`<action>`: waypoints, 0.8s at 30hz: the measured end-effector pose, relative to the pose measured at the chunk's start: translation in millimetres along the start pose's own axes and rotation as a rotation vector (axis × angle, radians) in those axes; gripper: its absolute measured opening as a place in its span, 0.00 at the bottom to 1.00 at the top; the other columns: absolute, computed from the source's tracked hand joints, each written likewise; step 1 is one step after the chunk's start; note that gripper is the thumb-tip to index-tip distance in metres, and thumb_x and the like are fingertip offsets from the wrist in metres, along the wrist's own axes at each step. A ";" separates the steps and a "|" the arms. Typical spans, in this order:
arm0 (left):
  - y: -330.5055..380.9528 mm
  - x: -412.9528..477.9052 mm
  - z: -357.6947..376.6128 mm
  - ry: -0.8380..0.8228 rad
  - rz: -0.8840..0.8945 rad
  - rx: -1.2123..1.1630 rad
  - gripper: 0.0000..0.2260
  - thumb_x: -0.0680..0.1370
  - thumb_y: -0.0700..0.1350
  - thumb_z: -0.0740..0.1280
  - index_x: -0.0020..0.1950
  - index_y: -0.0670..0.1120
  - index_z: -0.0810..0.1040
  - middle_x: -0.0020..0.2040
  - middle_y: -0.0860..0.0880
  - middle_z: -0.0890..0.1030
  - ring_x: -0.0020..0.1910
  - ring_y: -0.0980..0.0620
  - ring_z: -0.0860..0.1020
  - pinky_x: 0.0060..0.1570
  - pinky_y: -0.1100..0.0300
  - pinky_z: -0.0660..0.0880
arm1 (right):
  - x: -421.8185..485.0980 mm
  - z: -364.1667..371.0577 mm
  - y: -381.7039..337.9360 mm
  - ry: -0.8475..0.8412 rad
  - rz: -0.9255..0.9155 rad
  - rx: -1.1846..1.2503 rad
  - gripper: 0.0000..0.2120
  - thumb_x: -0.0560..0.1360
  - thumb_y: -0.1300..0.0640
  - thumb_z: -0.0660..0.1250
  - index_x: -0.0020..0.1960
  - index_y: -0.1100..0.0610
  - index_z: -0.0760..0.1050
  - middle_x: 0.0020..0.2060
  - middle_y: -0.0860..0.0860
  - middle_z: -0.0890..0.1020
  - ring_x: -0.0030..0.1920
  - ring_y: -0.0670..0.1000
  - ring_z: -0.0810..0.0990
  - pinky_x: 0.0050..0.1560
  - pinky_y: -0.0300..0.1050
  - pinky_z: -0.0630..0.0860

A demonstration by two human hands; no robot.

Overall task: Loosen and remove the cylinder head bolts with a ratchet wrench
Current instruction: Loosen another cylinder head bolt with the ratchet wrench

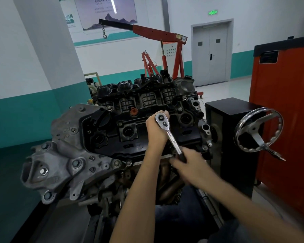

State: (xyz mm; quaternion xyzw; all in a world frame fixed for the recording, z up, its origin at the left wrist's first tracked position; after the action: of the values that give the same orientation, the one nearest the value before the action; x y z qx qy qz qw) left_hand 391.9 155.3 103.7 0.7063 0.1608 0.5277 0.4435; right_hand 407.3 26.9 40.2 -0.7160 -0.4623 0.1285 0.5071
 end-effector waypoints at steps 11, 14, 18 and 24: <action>-3.6 13.2 -9.1 -0.382 -0.011 0.162 0.24 0.77 0.35 0.65 0.25 0.52 0.60 0.23 0.57 0.62 0.26 0.58 0.59 0.31 0.63 0.59 | 56.8 -79.9 -21.5 -0.228 -0.150 -0.772 0.10 0.75 0.59 0.65 0.37 0.50 0.66 0.32 0.48 0.74 0.31 0.45 0.76 0.31 0.36 0.72; -0.8 9.8 -8.1 -0.354 0.015 0.171 0.26 0.75 0.33 0.63 0.22 0.55 0.67 0.22 0.57 0.66 0.27 0.59 0.62 0.31 0.63 0.60 | 84.8 -108.6 -43.4 -0.179 -0.276 -1.024 0.08 0.75 0.57 0.64 0.39 0.51 0.67 0.32 0.46 0.72 0.31 0.44 0.73 0.29 0.36 0.65; -2.2 9.4 -7.5 -0.119 -0.031 0.064 0.25 0.76 0.31 0.62 0.25 0.50 0.56 0.24 0.54 0.58 0.29 0.54 0.56 0.33 0.56 0.55 | 59.5 -82.8 -25.2 -0.062 -0.223 -0.822 0.11 0.74 0.56 0.65 0.36 0.48 0.66 0.32 0.47 0.73 0.31 0.46 0.74 0.29 0.37 0.65; -1.7 6.6 2.8 -0.001 -0.011 0.082 0.23 0.75 0.30 0.62 0.28 0.47 0.54 0.25 0.52 0.57 0.27 0.56 0.56 0.30 0.59 0.55 | -6.8 16.8 -1.9 0.047 -0.040 -0.050 0.03 0.73 0.62 0.64 0.43 0.58 0.70 0.31 0.54 0.75 0.29 0.48 0.75 0.27 0.37 0.68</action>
State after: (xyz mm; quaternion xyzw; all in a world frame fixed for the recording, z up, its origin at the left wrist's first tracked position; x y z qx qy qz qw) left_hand 397.4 159.6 106.1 0.7234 0.1862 0.5177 0.4171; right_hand 391.6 31.8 32.3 -0.7219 -0.4676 0.0897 0.5021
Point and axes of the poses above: each hand's wrist, its own x-axis towards the middle knuckle, its own z-axis out of the palm, y = z × x, the point moved 4 cm from there along x, towards the middle knuckle
